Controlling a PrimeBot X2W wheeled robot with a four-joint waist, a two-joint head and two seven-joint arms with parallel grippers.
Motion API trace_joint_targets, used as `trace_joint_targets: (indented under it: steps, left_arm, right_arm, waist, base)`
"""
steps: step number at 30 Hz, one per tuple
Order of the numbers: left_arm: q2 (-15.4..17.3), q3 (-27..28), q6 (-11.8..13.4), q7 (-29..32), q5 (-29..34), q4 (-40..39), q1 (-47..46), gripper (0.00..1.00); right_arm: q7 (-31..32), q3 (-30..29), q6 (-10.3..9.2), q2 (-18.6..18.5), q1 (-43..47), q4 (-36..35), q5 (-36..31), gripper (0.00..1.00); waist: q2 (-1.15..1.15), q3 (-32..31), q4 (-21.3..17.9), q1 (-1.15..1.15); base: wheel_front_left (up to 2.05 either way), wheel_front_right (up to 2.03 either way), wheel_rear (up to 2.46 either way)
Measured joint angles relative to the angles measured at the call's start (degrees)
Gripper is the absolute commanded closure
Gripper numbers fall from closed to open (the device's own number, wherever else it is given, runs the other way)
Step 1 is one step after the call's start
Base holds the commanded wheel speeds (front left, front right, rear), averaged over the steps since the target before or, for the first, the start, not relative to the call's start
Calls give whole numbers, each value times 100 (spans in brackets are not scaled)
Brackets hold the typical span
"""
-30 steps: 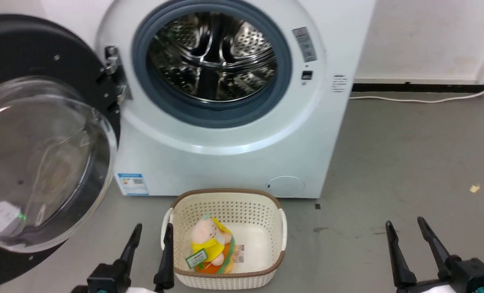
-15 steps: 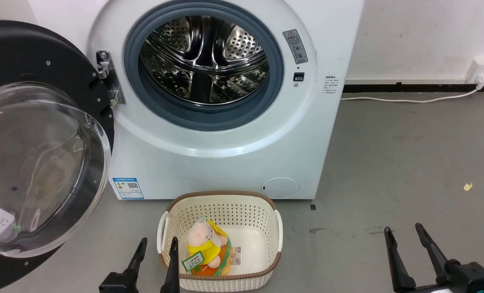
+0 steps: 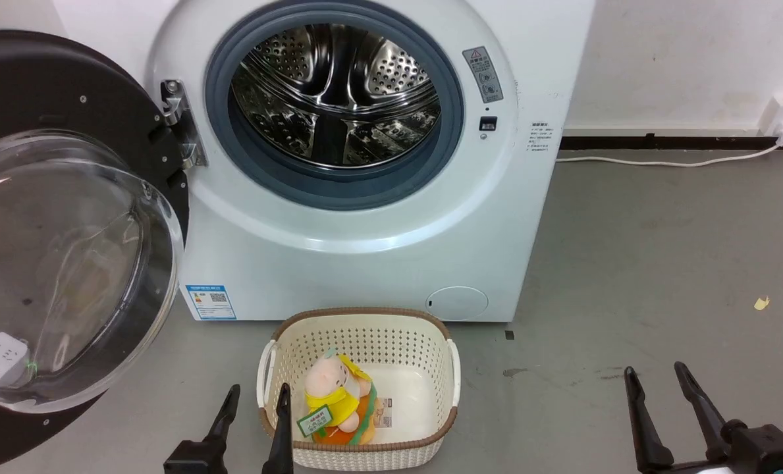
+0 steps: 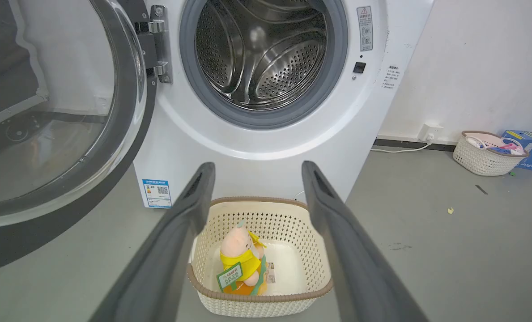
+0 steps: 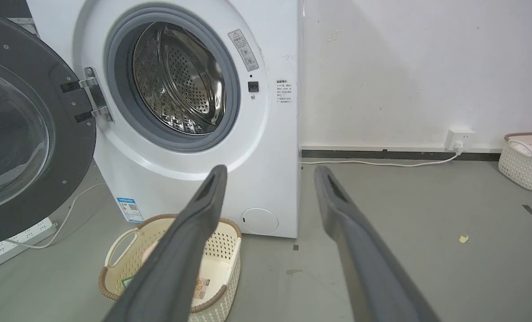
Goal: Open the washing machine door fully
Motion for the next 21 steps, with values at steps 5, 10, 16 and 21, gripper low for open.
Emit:
trace_joint_targets:
  steps: [5,10,16,21]
  left_arm:
    - [0,1,1,0,-1,1,-1,0]
    - [0,3,44,0,-1,-4,-1,0]
    - [0,4,44,4,-53,-32,-1,100]
    - [-1,7,44,13,-52,-32,-1,100]
  right_arm:
    - [0,-1,0,1,0,0,7,0]
    - [0,0,0,1,0,1,8,0]
    - [2,1,0,1,-9,-1,13,100]
    - [10,1,0,0,-10,-2,12,100]
  waist:
    - [0,-1,12,0]
    - [0,-5,24,0]
    - [0,3,43,0]
    - [0,9,43,0]
  base:
    - [0,0,0]
    - [0,0,0]
    - [0,0,0]
    - [0,0,0]
